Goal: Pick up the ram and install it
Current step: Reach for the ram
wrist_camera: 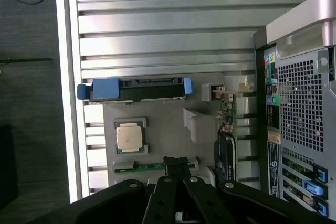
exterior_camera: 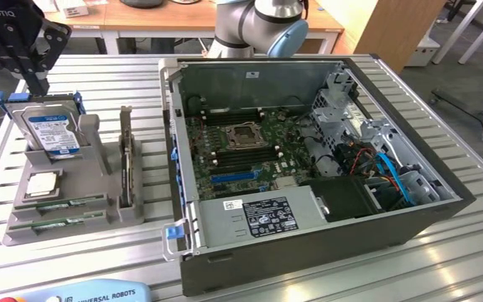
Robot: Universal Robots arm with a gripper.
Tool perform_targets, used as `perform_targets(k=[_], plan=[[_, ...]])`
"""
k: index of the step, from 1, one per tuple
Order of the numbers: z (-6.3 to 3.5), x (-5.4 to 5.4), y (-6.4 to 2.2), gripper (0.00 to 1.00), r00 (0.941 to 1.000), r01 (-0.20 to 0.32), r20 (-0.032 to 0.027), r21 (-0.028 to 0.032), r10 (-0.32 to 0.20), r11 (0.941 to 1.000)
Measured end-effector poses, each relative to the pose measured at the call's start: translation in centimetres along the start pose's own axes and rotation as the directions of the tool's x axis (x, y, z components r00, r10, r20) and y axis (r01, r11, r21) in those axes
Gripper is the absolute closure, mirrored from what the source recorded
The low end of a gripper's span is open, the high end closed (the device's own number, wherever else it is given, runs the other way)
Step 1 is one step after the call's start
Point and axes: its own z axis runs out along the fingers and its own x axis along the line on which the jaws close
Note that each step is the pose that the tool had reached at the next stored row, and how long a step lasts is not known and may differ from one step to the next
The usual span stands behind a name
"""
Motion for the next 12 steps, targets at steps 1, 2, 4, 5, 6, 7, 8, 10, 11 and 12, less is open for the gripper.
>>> perform_targets(k=[1, 2, 4, 5, 6, 7, 8, 10, 11, 12], plan=[[0.00, 0.0, 0.00, 0.90, 1.0000, 0.000, -0.0001, 0.0000, 0.000, 1.0000], [0.00, 0.0, -0.02, 0.90, 1.0000, 0.000, 0.0000, 0.0000, 0.000, 1.0000], [0.00, 0.0, -0.17, 0.90, 1.0000, 0.000, 0.0000, -0.0001, 0.000, 1.0000], [-0.01, 0.0, -0.28, 0.90, 1.0000, 0.000, 0.0000, 0.0000, 0.000, 1.0000], [-0.02, 0.0, -0.41, 0.90, 1.0000, 0.000, 0.0000, 0.0000, 0.000, 1.0000], [-0.02, 0.0, -0.56, 0.90, 1.0000, 0.000, 0.0000, 0.0000, 0.000, 1.0000], [-0.03, 0.0, -0.72, 0.90, 1.0000, 0.000, 0.0000, 0.0000, 0.000, 1.0000], [-0.04, -0.1, -1.02, 0.90, 1.0000, 0.000, 0.0000, -0.0001, 0.000, 1.0000], [-0.05, -0.1, -1.18, 0.90, 1.0000, 0.000, 0.0001, -0.0001, 0.000, 1.0000], [-0.06, -0.1, -1.32, 0.90, 1.0000, 0.000, 0.0000, 0.0000, 0.000, 1.0000]])
